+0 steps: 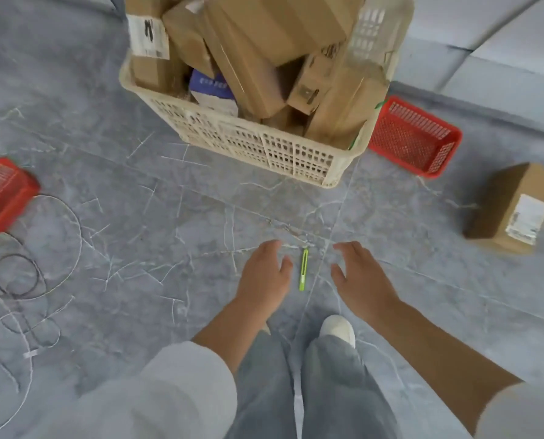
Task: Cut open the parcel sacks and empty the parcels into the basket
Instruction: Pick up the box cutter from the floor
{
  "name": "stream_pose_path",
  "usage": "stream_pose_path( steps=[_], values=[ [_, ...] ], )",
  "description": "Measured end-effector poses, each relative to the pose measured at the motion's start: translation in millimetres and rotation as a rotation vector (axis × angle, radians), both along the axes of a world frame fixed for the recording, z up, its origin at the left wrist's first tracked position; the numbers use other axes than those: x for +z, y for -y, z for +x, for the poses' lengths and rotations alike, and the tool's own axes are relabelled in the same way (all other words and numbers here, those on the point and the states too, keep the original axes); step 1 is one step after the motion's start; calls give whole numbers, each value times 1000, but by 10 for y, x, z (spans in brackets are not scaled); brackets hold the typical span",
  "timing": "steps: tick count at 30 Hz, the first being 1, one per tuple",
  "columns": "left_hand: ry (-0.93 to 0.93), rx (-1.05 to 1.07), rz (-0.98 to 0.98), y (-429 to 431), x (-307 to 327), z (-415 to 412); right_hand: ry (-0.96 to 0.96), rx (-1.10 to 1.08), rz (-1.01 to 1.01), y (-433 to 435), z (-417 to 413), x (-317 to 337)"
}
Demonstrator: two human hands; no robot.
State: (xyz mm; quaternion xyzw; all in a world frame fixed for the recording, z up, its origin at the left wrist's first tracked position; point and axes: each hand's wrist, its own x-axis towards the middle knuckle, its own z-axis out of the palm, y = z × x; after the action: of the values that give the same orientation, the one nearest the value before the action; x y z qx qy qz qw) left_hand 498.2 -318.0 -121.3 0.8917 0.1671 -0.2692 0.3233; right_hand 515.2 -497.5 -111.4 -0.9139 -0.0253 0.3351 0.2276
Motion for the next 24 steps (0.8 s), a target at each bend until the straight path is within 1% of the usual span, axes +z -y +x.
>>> stream_pose_path(
  steps=[2, 5, 7, 9, 12, 14, 16, 18, 19, 22, 24],
  values=[
    [-32, -51, 18, -49, -602, -20, -90, -43, -16, -58, -29, -614],
    [-97, -59, 26, -109, -1476, -150, -357, -118, -34, -145, -113, -1501],
    [-154, -33, 17, -103, -1968, -294, -476, -118, -66, -200, -190, -2014],
    [-192, -27, 16, -70, -2378, -456, -494, -110, -96, -256, -274, -2472],
    [-190, -175, 14, -102, -2850, -554, -449, -108, -141, -388, -388, -3055],
    [-169, -245, 8, -217, -3050, -516, -460, -213, -169, -531, -442, -3333],
    [-159, -275, 15, -371, -3194, -436, -408, -323, -218, -678, -502, -3545],
    [-166, -281, 45, -538, -3298, -380, -318, -328, -239, -814, -563, -3691],
    [-182, -268, 55, -610, -3315, -379, -312, -310, -238, -869, -597, -3719],
    [-222, -244, 65, -721, -3194, -411, -385, -314, -147, -907, -711, -3662],
    [-218, -230, 46, -758, -2979, -410, -405, -325, -61, -881, -716, -3449]
  ],
)
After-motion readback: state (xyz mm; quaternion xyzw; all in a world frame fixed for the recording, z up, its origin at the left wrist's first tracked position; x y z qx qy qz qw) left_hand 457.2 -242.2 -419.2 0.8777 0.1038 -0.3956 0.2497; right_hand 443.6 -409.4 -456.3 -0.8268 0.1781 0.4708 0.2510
